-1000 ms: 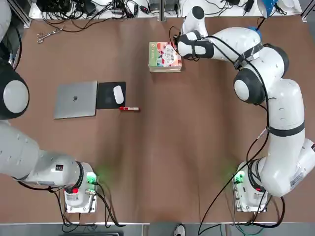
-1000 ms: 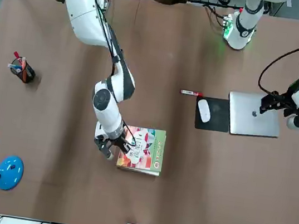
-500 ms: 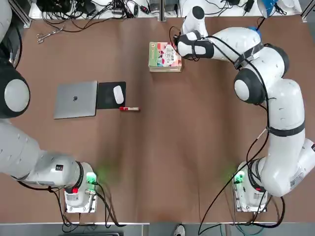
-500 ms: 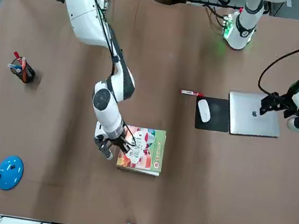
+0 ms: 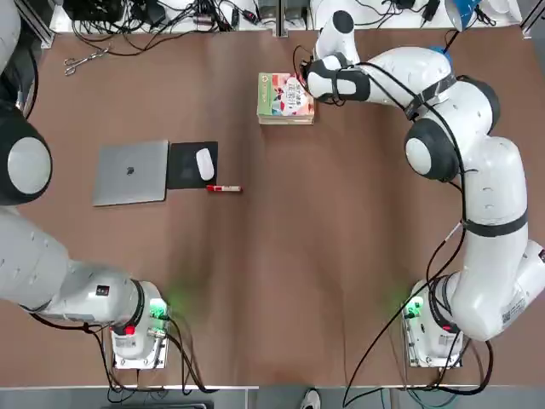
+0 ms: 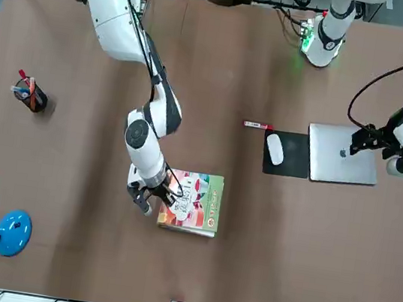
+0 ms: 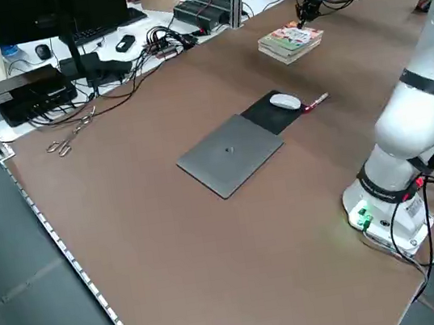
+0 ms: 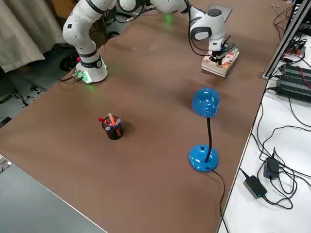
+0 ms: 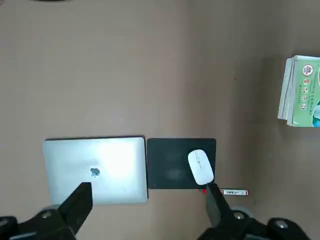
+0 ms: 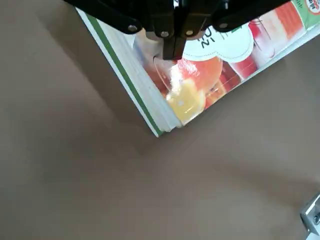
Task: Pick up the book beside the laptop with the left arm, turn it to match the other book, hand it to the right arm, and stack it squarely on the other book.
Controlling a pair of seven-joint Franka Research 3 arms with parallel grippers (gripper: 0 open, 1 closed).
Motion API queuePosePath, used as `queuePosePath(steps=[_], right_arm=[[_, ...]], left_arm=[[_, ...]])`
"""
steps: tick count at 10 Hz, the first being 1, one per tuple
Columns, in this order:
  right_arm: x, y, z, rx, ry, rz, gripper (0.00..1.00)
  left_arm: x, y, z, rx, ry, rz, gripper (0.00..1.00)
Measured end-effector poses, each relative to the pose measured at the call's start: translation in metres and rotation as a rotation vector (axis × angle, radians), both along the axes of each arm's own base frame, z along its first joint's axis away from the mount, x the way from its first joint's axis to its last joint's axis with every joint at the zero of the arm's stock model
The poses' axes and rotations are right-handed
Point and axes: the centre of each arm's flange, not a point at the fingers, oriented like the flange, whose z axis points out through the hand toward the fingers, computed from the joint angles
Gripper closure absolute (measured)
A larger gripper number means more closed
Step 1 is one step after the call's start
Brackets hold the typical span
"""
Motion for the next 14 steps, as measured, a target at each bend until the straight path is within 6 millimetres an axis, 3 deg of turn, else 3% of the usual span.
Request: queuePosePath(steps=[7,12,14], right_arm=[[-0.002,-0.001,0.011,-0.003,0.008,0.002,0.99],[0.001,0.001,0.054,0.025,-0.04,0.005,0.99],[0.004,-0.008,0.079,0.012,-0.026,0.01,0.96]], left_arm=[[0.0,0.001,-0.001,0.0,0.001,0.002,0.0],[0.002,0.008,-0.001,0.001,0.002,0.015,0.0],[0.001,0.004,-0.001,0.0,0.002,0.006,0.0]])
